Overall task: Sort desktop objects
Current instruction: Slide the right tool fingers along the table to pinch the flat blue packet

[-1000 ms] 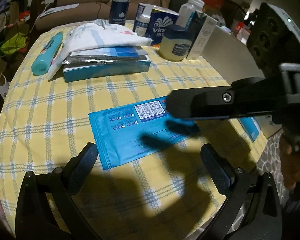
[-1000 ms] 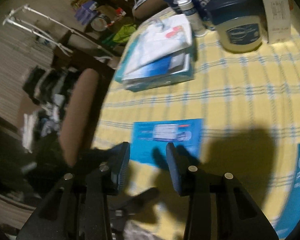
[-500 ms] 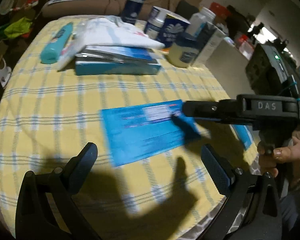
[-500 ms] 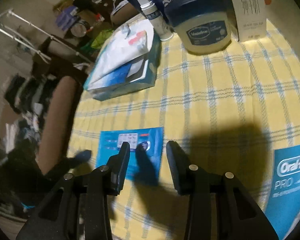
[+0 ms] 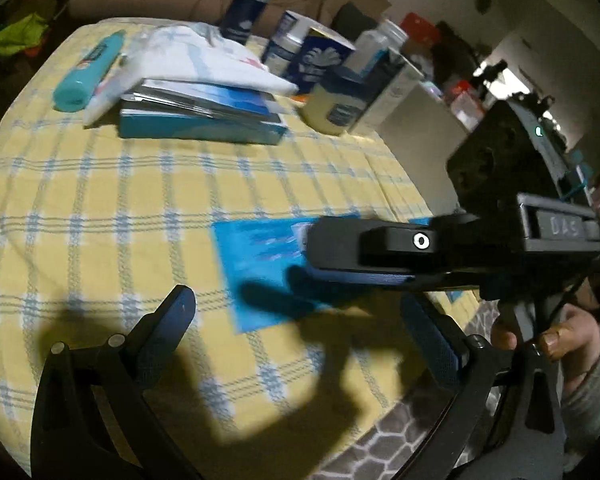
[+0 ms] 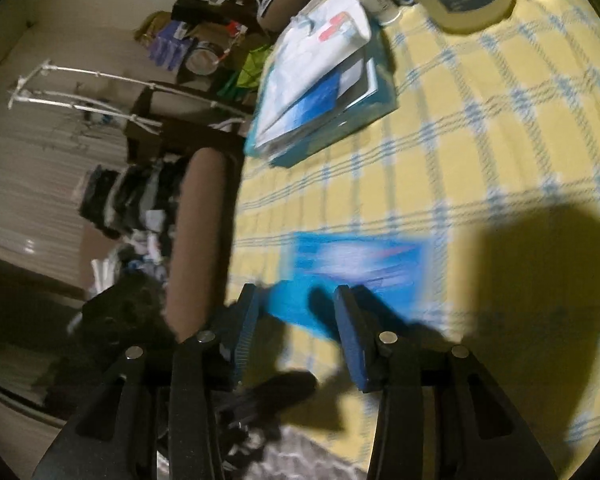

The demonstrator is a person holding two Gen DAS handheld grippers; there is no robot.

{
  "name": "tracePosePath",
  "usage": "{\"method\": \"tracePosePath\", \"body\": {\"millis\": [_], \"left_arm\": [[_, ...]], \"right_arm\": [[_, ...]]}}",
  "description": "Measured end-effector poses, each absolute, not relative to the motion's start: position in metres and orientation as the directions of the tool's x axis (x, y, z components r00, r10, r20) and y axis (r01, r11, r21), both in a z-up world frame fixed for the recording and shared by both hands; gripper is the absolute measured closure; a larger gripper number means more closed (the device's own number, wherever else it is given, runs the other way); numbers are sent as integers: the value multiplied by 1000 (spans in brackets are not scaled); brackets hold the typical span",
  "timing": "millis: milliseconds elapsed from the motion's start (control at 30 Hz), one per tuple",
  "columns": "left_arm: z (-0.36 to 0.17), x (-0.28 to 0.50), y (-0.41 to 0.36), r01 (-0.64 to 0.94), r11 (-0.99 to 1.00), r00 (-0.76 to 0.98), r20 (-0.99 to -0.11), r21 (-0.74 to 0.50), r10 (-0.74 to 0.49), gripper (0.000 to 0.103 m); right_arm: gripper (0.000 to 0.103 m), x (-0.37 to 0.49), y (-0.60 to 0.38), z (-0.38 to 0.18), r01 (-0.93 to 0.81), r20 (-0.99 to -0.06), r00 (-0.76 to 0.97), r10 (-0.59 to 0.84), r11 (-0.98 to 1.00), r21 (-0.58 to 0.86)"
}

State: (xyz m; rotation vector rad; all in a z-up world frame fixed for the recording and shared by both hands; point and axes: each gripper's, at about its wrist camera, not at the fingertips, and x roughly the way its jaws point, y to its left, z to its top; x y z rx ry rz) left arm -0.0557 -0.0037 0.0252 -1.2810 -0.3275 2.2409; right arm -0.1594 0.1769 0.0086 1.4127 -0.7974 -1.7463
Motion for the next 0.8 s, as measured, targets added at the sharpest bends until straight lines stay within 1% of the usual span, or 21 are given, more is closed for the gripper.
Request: {"method": "tracePosePath", "body": {"millis": [100,167,267,333,367,433,500,567,633,733,800], "left_arm": [[26,-55,-5,-322,-827,-406,-722,-461,560,2],[27,-56,-10,-305,-831,-412,-722,-465,556,3],[29,-56,-16,-287,-824,-408,-716,-489,567,2],[28,-56,-14,-296,-822,-401,-718,-486,569,2],[27,-56,-13,-299,-824,-397,-722,-482,566,2],[26,-56,-7,-308,-824,-392,-725,-476,566,2],[26,-57,-2,-319,-824,-390,-728,-468,564,2],[25,-57,1,-325,-819,-387,-724,-473,571,2],[25,-55,5,-337,-824,-388,-730,-456,563,2],[25,-54,7,-349,-822,-385,-731,-449,563,2],[25,-53,6,-347,-818,-385,-725,-459,571,2]], "right_arm": [[62,-158,173,14,179,-526,-121,-842,-540,823],[62,-159,179,21,193,-564,-153,-812,-584,789],[61,-161,189,38,261,-665,-249,-704,-711,654],[60,-165,198,44,292,-750,-318,-579,-813,504],[60,-167,203,42,282,-777,-331,-535,-842,460],[59,-171,214,32,240,-806,-326,-494,-868,435],[59,-171,223,17,205,-794,-288,-536,-844,495],[58,-166,227,14,199,-757,-288,-586,-810,552],[58,-164,222,11,187,-706,-234,-668,-744,642],[57,-160,206,8,209,-682,-191,-706,-708,674],[57,-160,202,4,177,-620,-159,-769,-639,748]]}}
